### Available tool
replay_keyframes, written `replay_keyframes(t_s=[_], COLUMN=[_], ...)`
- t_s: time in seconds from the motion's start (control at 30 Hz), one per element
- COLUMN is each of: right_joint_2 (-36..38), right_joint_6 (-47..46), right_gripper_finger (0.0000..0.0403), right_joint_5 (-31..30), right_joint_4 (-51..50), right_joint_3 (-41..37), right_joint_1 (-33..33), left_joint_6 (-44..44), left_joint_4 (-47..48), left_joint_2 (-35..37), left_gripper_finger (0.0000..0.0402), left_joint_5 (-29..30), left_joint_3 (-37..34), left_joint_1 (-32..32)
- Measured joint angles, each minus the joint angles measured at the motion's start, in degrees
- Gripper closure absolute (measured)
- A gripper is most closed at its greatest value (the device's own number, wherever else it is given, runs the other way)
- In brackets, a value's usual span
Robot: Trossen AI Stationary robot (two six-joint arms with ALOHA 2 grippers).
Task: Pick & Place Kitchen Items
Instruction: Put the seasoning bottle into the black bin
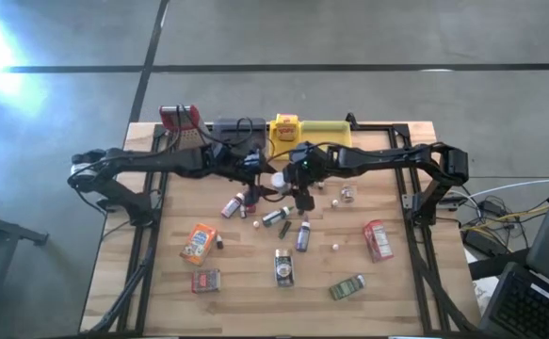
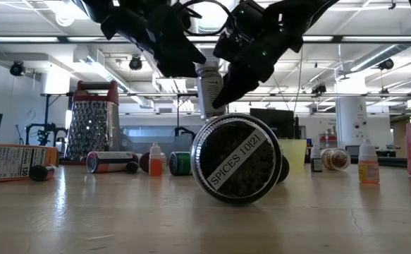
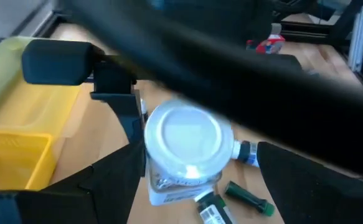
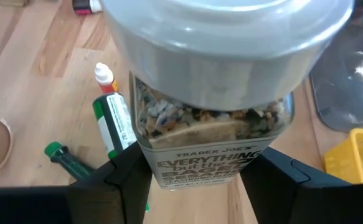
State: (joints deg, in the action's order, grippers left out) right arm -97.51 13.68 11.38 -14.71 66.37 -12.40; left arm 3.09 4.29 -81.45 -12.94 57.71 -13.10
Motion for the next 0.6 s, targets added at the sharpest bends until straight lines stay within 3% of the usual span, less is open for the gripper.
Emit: replay_keyframes(t_s=[0.23,0.6], right_joint_2=[0.0,0.0], right_joint_6=[0.0,0.2], right_gripper_finger=[0.0193,0.0196], right_joint_5=[0.0,0.0], right_joint_4=[-0.1,-0.1], right_joint_3=[0.9,1.8], right_joint_1=[0.0,0.0], left_joint_6=[0.1,1.0], left_joint_4=[-0.3,-0.9], left_joint_2=[0.0,0.0], left_gripper_finger=[0.0083,0.0083], left_joint_5=[3.4,3.9], left_joint_3=[0.6,0.6], left_joint_1=[0.5,0.5])
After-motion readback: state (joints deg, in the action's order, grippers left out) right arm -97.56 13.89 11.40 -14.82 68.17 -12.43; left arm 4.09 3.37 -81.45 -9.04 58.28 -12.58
